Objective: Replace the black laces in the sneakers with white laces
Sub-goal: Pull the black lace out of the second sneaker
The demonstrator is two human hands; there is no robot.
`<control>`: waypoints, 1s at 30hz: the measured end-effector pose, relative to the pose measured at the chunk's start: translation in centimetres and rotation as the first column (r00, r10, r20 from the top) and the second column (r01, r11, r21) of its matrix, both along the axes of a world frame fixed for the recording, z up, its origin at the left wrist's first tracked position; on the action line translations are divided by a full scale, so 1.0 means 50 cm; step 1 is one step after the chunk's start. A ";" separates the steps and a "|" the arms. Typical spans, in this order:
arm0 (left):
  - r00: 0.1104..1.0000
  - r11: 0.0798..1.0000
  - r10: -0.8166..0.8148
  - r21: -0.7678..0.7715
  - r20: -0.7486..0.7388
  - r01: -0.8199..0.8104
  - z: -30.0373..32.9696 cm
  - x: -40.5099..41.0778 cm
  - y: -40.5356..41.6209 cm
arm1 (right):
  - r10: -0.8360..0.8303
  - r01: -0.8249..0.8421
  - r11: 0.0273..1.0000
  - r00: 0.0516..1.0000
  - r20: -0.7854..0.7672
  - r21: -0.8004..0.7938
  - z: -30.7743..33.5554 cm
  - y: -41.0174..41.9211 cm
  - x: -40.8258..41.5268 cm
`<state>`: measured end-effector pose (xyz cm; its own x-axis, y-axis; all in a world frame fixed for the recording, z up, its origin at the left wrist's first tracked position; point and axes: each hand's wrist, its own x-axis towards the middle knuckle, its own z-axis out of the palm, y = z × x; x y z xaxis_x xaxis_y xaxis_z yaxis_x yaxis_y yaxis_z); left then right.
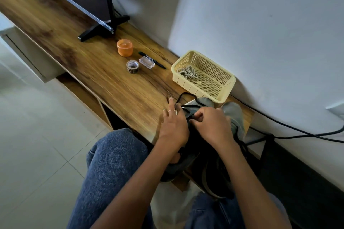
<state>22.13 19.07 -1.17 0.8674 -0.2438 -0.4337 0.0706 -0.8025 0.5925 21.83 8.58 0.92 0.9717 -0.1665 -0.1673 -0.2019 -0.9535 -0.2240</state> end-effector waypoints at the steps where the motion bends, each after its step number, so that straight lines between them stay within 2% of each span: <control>1: 1.000 1.000 -0.004 -0.008 -0.013 0.004 0.000 -0.001 0.000 | 0.004 -0.005 0.998 1.000 -0.018 -0.057 -0.012 0.004 0.003; 3: 0.999 1.000 -0.013 0.001 -0.031 0.013 0.001 -0.002 0.000 | -0.009 0.007 0.991 1.000 -0.011 -0.137 -0.033 0.006 0.009; 6: 0.999 1.000 -0.022 0.007 -0.046 0.022 -0.008 0.004 -0.001 | -0.025 0.027 0.987 1.000 0.015 -0.157 -0.046 0.009 0.015; 12: 0.999 1.000 0.012 -0.015 -0.047 -0.012 -0.008 0.007 0.000 | -0.070 0.061 0.994 0.992 0.101 0.092 -0.004 0.006 0.005; 18: 0.998 0.999 0.042 -0.005 -0.056 -0.043 0.003 0.006 0.002 | -0.032 0.011 0.921 0.998 0.047 0.389 0.074 -0.004 -0.042; 24: 0.996 0.998 0.068 -0.002 -0.059 -0.068 0.007 0.004 0.004 | 0.003 -0.023 0.819 0.999 0.035 0.573 0.164 -0.006 -0.087; 30: 0.995 0.997 0.077 -0.013 -0.059 -0.078 0.006 0.005 0.001 | -0.054 0.023 0.749 0.998 0.027 0.662 0.166 -0.033 -0.111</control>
